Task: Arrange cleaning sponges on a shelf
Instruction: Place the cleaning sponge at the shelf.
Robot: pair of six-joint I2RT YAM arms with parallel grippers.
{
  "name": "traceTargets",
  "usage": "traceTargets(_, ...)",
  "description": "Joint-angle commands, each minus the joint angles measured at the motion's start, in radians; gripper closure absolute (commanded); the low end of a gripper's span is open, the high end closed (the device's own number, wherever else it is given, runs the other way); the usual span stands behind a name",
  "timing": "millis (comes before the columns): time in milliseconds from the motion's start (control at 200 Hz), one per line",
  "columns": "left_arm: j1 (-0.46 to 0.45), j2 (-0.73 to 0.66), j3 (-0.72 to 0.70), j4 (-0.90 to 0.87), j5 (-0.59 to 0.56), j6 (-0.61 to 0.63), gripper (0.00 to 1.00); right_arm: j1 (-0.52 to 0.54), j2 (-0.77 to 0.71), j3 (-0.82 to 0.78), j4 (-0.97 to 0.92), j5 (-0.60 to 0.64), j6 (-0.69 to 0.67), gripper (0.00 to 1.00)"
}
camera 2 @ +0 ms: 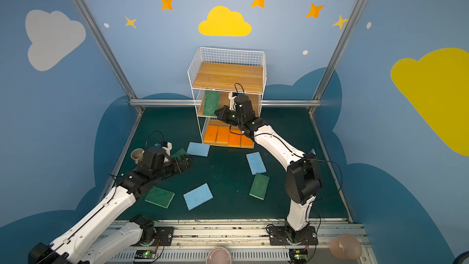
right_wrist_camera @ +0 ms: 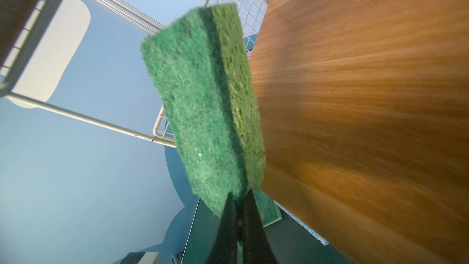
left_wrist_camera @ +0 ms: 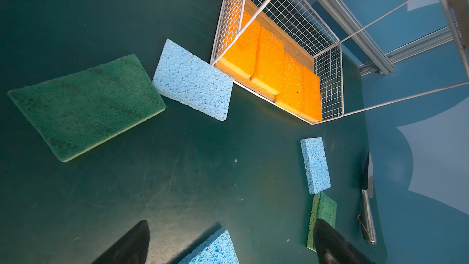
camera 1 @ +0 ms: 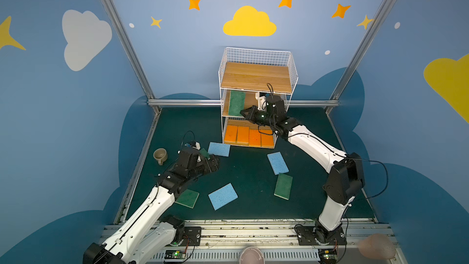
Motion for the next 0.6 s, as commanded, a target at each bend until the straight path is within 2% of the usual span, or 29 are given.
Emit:
traceTargets(0,0.005,0.007,0.029,0.012,-0.007,0.020,0.00,-0.002,0.020,0.047,0.041,-0.019,0.010,1.00)
traceTargets(441,0.005,0.006,0.026,0.003,-0.007,0.018,0.00,-0.002,0.069,0.082,0.061,-0.034,0.024,0.96)
traceTargets(596,0.005,-0.005,0.022,-0.002,-0.011,0.017,0.00,-0.002,0.070,0.082,0.060,-0.034,0.026,0.90)
